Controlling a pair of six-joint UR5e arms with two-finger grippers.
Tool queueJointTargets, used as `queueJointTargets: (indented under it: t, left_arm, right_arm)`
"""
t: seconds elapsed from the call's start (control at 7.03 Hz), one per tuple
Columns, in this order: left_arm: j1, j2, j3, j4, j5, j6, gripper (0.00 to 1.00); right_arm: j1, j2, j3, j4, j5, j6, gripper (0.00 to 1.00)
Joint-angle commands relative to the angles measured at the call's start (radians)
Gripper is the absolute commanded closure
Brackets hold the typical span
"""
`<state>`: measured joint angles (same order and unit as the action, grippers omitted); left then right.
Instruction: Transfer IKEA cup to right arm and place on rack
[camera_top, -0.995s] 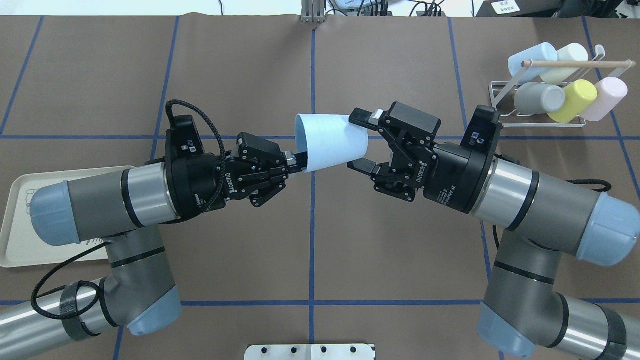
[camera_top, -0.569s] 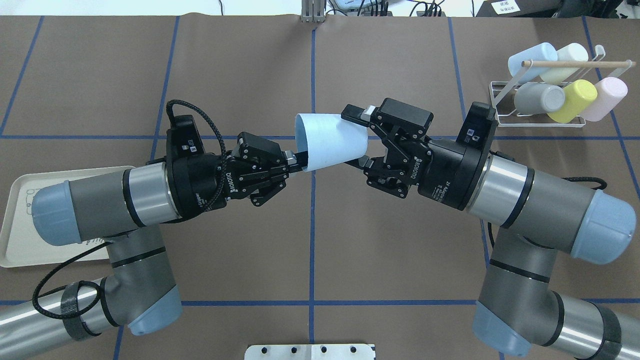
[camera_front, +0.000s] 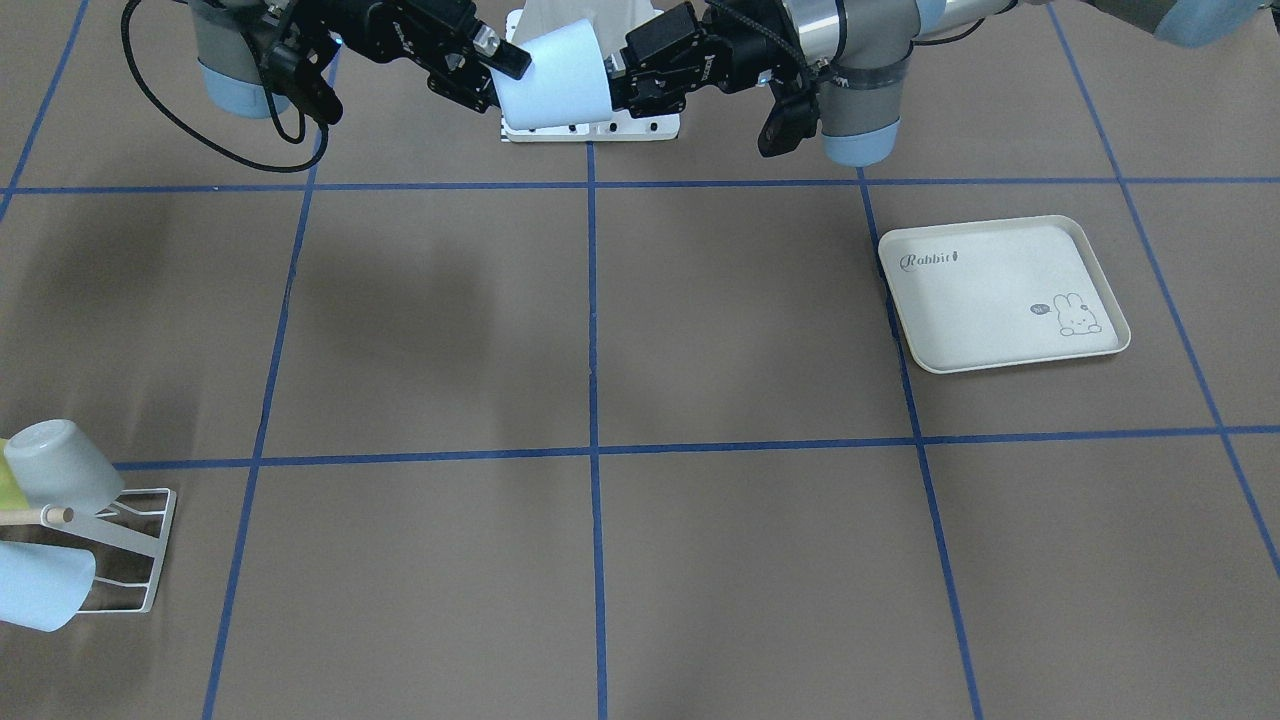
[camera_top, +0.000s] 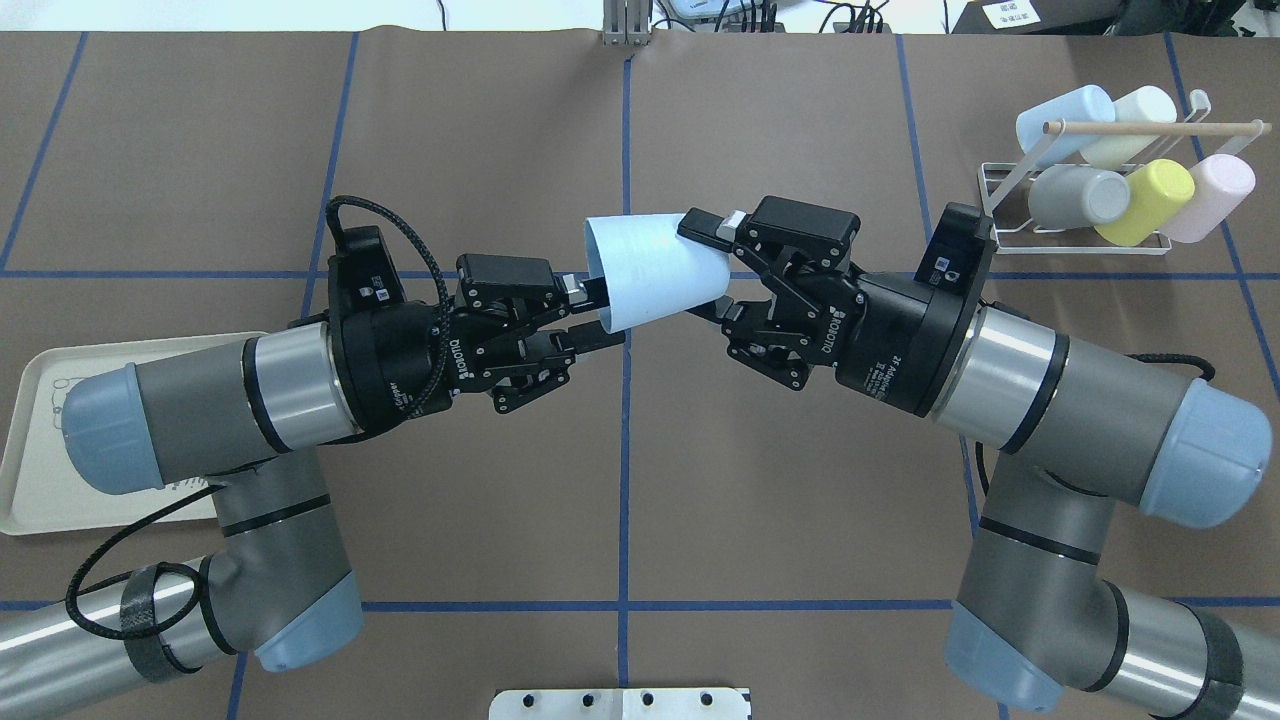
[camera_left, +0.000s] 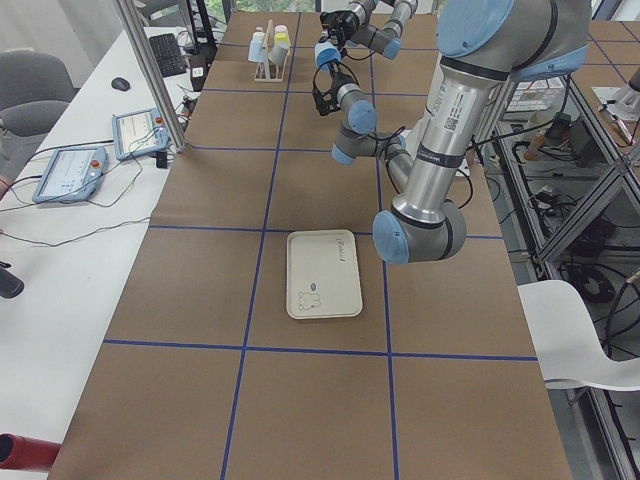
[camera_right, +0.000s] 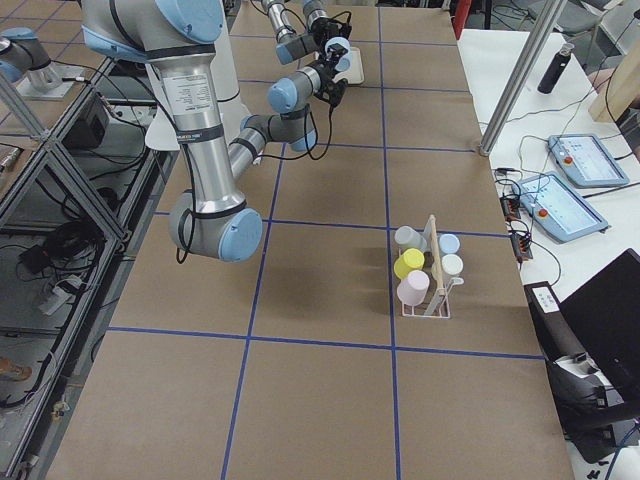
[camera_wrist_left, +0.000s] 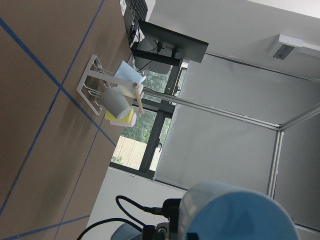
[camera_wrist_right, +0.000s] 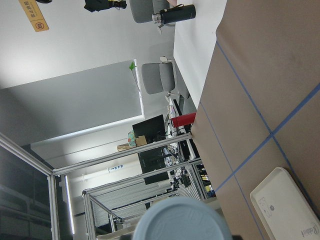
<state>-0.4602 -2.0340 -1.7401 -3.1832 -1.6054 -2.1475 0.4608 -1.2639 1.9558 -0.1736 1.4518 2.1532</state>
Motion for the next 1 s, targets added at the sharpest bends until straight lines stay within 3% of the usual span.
queueJointTargets:
  t: [0.0,0.28,0.57,0.85]
  left_arm:
    - [-0.020,0.023,-0.009,0.000,0.001,0.014,0.13]
    - [-0.024,0.084,-0.009,0.000,0.001,0.134,0.14]
    - [-0.047,0.118,0.002,0.002,0.001,0.193,0.14]
    - [-0.087,0.118,0.045,0.014,0.001,0.196,0.14]
  right_arm:
    - [0.034,-0.024,0.003,-0.001,-0.001,-0.007,0.75]
    - [0.142,-0.077,0.002,-0.106,0.030,-0.130,0.75]
    - [0.218,-0.124,0.015,-0.367,0.032,-0.485,0.73]
    - [0.350,-0.192,0.000,-0.534,0.033,-0.808,0.74]
